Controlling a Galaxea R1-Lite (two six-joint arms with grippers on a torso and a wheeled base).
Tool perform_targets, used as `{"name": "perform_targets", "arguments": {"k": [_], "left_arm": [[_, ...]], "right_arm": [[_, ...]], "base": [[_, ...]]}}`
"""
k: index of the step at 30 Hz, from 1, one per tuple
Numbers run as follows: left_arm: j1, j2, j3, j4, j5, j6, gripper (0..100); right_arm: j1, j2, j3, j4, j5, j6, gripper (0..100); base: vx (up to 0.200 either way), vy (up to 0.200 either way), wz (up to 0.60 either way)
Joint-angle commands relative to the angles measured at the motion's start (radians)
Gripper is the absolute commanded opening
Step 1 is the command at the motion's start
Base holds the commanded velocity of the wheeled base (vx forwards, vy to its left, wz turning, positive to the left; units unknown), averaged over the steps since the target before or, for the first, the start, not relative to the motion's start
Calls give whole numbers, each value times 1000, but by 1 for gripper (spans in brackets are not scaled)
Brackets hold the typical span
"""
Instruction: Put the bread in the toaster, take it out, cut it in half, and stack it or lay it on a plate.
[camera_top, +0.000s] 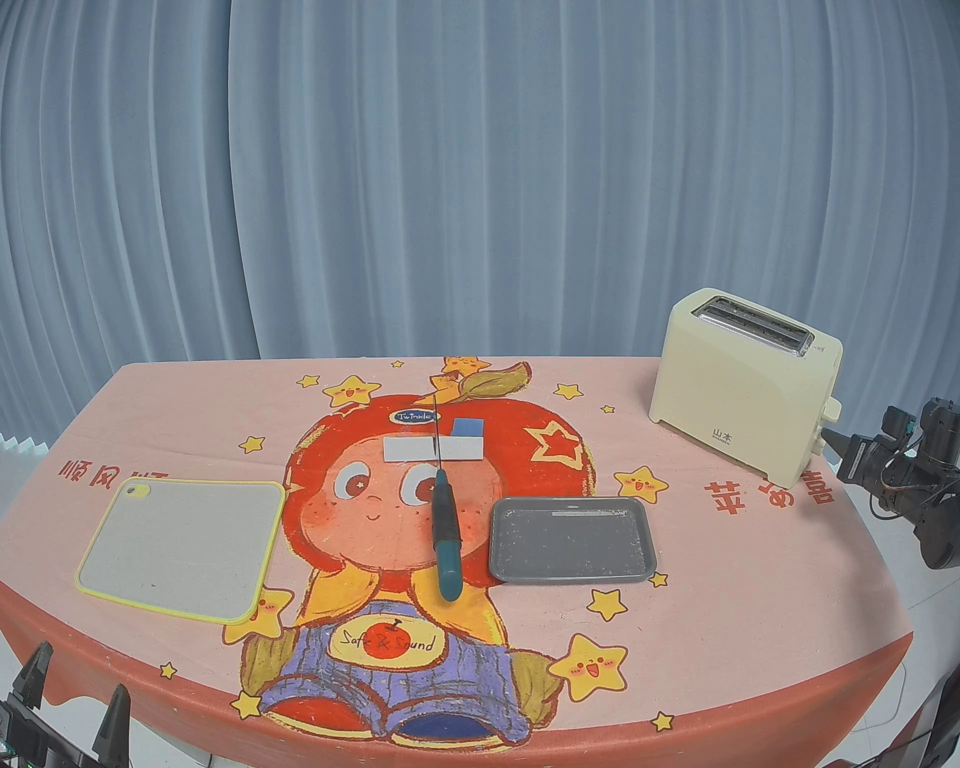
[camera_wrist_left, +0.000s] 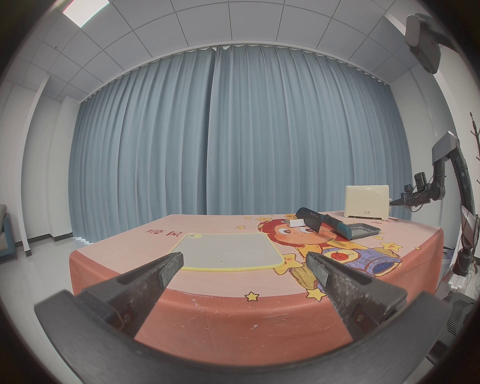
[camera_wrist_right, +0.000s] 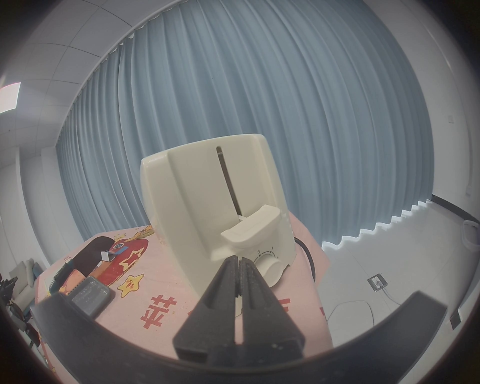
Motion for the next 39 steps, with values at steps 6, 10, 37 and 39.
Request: {"name": "perform_targets", "arguments": {"k": [6,10,37,39], "left_arm": [[0,1,18,0,0,0,100],[0,0,18,0,0,0,100],[0,0,18,0,0,0,100],[0,0,18,0,0,0,100]], "right_arm": [[-2,26,-4,-4,-1,1,0],[-4,43,-10,-10,-6,1,0],[-2,58,-1,-10,-14,-7,0],[0,56,2,-9,-14,-7,0]], "base": [[0,0,0],[0,0,0],[0,0,0],[0,0,0]]}}
